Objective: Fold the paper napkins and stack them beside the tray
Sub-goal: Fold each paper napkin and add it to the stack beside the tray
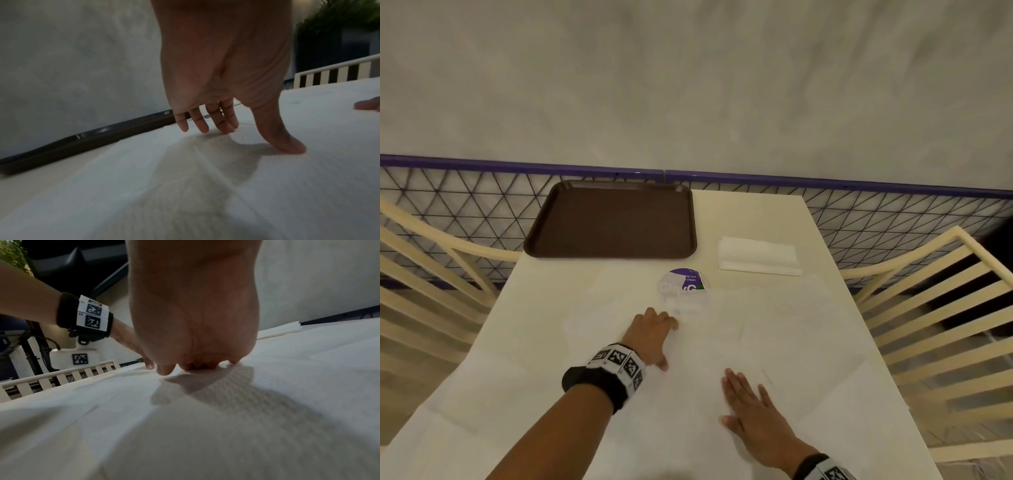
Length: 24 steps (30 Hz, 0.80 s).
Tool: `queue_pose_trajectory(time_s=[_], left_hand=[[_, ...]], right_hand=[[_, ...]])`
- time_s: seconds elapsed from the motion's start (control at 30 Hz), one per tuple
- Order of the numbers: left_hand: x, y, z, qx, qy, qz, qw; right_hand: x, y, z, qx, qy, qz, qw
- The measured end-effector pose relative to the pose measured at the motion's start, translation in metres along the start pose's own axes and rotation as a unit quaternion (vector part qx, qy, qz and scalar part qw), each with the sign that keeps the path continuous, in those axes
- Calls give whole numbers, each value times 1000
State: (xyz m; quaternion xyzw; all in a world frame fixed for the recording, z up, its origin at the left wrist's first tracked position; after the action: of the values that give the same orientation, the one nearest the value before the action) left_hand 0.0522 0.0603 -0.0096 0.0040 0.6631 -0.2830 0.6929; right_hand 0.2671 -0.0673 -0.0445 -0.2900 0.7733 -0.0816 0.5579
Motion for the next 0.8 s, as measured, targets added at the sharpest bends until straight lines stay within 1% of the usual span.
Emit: queue_pose_trajectory(time_s=[0.03,0.07,0.1,0.13,0.17,0.23,0.3,0.37,0.4,0.47,0.5,0.57,0.6,0.63,0.67,0.7,0.73,0.8], left_hand=[[-3,1,1,-11,7,-21,1000],[-4,3,0,-22,14,-41,999],[-3,5,0,-26,27,-57,998],[-3,5,-1,-25,42,-69,996],[-2,3,-3,-26,46,-81,995],[-1,-2,-8,-40,25,-90,995],[1,-11,-14,-47,-22,-83,995],[3,-24,-21,-61,-91,-59,992],[6,-29,-24,-70,-134,-45,987],[5,-41,-25,-85,-214,-7,973],[3,-47,-22,-90,-234,20,968],[-4,-59,-13,-95,-224,83,966],[-8,-63,-7,-83,-207,116,968],[-14,-68,1,-65,-190,147,968],[-20,-72,8,-47,-182,176,966],[-26,-77,15,-32,-178,200,963],[-32,-79,20,-22,-178,218,959],[-41,-80,25,-6,-189,238,953]], right_hand=[[-2,-3,1,31,-22,-12,999],[1,-3,6,69,-27,-44,996],[7,-1,11,93,-71,-32,993],[18,2,19,97,-105,-25,989],[26,3,23,90,-109,-20,990],[23,0,16,76,-92,-25,993],[26,2,20,69,-56,-34,995],[12,-2,10,80,-22,-59,995],[4,-3,7,67,4,-66,996],[-10,-4,2,21,70,-21,997],[-18,-7,0,23,88,-3,996],[-41,-6,-10,28,91,77,992],[-56,-5,-17,27,76,126,989],[-69,0,-24,15,75,172,982],[-83,3,-33,-15,85,203,975],[-95,10,-40,-41,94,215,971],[-105,18,-46,-65,117,209,969],[-118,35,-52,-85,183,168,965]])
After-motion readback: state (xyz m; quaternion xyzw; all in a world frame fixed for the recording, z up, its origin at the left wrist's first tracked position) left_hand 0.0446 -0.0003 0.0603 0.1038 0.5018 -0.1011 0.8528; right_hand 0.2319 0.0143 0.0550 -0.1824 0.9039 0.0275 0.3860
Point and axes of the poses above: each hand's wrist, its own y-axis towards the middle knuckle, its own x-axis out of the palm, z = x × y, the point moved 2 cm from there along y, towards the middle knuckle, and after that the axes turned 6 degrees about y, right-handed, at the moved point
